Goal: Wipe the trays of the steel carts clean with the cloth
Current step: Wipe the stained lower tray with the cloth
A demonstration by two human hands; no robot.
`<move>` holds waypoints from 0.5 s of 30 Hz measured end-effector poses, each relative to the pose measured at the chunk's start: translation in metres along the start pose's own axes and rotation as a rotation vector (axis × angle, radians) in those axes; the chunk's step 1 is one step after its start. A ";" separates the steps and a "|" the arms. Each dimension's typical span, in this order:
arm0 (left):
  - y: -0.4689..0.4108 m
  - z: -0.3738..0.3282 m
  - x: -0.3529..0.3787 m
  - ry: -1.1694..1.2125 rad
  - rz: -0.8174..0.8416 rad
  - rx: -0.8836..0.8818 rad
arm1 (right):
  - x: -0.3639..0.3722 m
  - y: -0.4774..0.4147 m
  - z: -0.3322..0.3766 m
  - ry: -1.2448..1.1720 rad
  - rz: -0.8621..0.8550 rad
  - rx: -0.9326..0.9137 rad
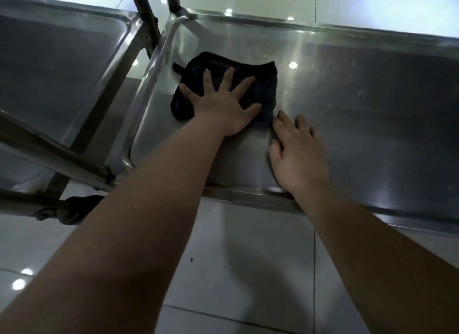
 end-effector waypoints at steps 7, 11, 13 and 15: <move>0.113 0.063 0.022 -0.022 -0.053 0.030 | -0.001 0.000 0.001 0.003 0.005 0.001; 0.132 0.078 0.031 -0.001 -0.038 -0.031 | -0.002 0.002 0.005 0.011 -0.001 -0.003; 0.119 0.075 0.028 0.004 -0.041 -0.035 | 0.000 0.002 0.005 0.027 0.015 -0.009; 0.102 0.073 0.025 -0.002 -0.060 -0.029 | 0.002 0.003 0.004 0.028 0.046 -0.010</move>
Point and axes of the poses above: each hand's wrist, its own y-axis away from the middle knuckle, its own x-axis out of the palm, z = x × y, the point moved 6 cm from there along -y, towards the middle knuckle, and after that the axes turned 10 degrees about -x, right-handed, at the moved point
